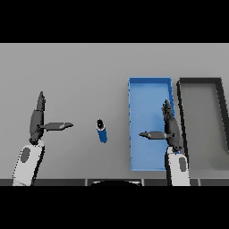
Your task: Pick up the blue pipe and place it into the blue bin.
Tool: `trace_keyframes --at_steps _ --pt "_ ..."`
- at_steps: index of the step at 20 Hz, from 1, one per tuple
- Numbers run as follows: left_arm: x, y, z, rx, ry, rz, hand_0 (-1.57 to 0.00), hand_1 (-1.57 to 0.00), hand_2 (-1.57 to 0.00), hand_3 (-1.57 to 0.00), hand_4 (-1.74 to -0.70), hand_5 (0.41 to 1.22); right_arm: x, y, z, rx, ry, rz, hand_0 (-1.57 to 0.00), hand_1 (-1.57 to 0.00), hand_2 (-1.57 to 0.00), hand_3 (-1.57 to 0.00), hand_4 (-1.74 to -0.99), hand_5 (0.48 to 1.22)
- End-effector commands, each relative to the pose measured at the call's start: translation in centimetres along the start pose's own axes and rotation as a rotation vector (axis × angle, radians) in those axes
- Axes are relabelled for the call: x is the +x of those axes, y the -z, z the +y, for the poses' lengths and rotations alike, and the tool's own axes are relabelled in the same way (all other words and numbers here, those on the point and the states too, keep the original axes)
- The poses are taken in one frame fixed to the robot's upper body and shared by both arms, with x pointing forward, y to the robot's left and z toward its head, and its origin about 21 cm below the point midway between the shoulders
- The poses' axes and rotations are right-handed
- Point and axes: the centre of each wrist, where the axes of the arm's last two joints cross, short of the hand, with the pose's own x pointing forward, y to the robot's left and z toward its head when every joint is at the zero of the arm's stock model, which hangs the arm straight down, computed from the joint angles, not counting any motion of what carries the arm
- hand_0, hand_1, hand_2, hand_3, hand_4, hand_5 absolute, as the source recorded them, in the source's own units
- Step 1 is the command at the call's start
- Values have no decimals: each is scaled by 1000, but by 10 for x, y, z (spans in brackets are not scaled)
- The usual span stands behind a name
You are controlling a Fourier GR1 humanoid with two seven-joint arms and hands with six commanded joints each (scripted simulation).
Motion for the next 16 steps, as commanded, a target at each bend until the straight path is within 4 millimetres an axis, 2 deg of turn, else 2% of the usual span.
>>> trace_keyframes --at_steps 1,6,7,9,13,16 --pt "0 0 -1 0 -1 -5 1 1 1 1 -966 593 0 0 -1 -1 0 1 1 1 1 1 -1205 629" --pt "2 2 -5 -1 -4 -6 1 1 1 1 -966 593 2 6 -5 -1 0 9 1 1 1 1 -1205 629" --pt "-3 -4 8 -114 69 -42 1 1 1 1 -966 593 8 -3 -19 30 -140 -89 1 1 1 1 -1205 629" --pt "-12 -9 27 -223 147 -59 1 1 1 1 -960 590 10 -18 -27 75 -262 -139 1 1 1 1 -1197 627" --pt "-9 -7 32 -305 158 -85 1 1 1 1 -960 594 16 -24 -27 101 -303 -132 1 1 1 1 -1206 625" --pt "-8 -17 33 -409 147 -102 1 1 1 1 -976 584 15 -23 -25 99 -319 -113 1 1 1 1 -1192 621"
